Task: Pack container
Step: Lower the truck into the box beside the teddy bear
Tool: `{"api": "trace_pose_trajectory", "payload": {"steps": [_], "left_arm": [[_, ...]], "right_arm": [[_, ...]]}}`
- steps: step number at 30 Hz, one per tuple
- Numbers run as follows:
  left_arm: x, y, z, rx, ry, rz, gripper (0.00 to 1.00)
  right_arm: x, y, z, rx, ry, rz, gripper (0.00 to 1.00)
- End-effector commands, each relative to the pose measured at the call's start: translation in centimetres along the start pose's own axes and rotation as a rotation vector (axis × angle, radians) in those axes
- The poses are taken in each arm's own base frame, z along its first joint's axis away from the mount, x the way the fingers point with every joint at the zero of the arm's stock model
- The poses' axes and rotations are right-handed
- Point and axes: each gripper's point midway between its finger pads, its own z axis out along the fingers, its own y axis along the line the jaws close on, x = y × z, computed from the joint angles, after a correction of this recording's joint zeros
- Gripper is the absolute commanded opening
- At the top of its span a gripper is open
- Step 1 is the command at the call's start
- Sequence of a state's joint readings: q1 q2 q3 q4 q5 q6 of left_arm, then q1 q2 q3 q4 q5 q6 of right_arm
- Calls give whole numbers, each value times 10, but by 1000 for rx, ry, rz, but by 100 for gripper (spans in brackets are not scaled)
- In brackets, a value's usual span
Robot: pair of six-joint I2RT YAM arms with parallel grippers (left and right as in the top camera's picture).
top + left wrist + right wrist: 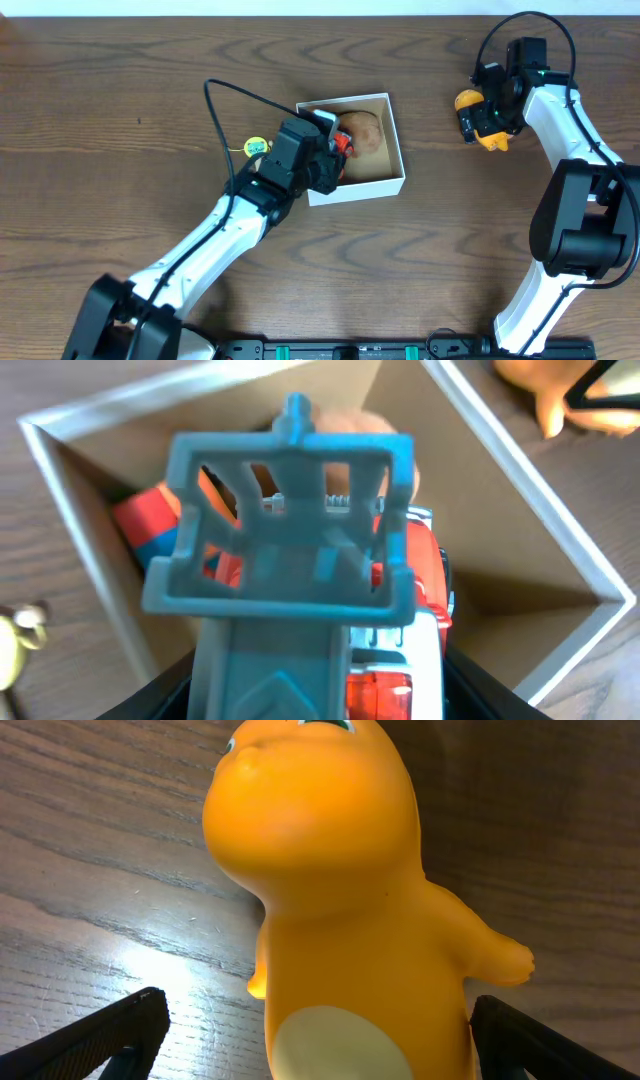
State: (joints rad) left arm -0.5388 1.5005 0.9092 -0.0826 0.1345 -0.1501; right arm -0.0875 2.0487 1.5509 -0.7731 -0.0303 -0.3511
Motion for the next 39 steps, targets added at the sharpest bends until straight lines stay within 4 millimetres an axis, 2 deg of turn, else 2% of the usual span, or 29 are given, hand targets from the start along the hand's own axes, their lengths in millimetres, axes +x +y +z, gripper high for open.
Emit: {"api": "trace_pose_trajectory", "payload": {"steps": [1, 6, 13, 19, 30, 35, 39], "left_arm": [[-4, 9, -9, -58, -19, 6, 19], [2, 11, -9, -67, 3, 5, 19], [-18, 4, -9, -44, -77, 14, 19], [-5, 13, -8, -95, -28, 13, 19], [5, 16, -5, -102, 11, 15, 19], [11, 30, -5, -180, 33, 31, 19], [10, 33, -5, -202, 29, 32, 19]], "right_arm": [[-1, 5, 2, -11, 1, -9, 99], [-1, 5, 2, -11, 1, -9, 99], [-1, 5, 2, -11, 1, -9, 99], [-1, 5, 2, -11, 1, -9, 99], [-1, 5, 2, -11, 1, -9, 99], [-1, 5, 2, -11, 1, -9, 99], [-1, 5, 2, -11, 1, -9, 99]]}}
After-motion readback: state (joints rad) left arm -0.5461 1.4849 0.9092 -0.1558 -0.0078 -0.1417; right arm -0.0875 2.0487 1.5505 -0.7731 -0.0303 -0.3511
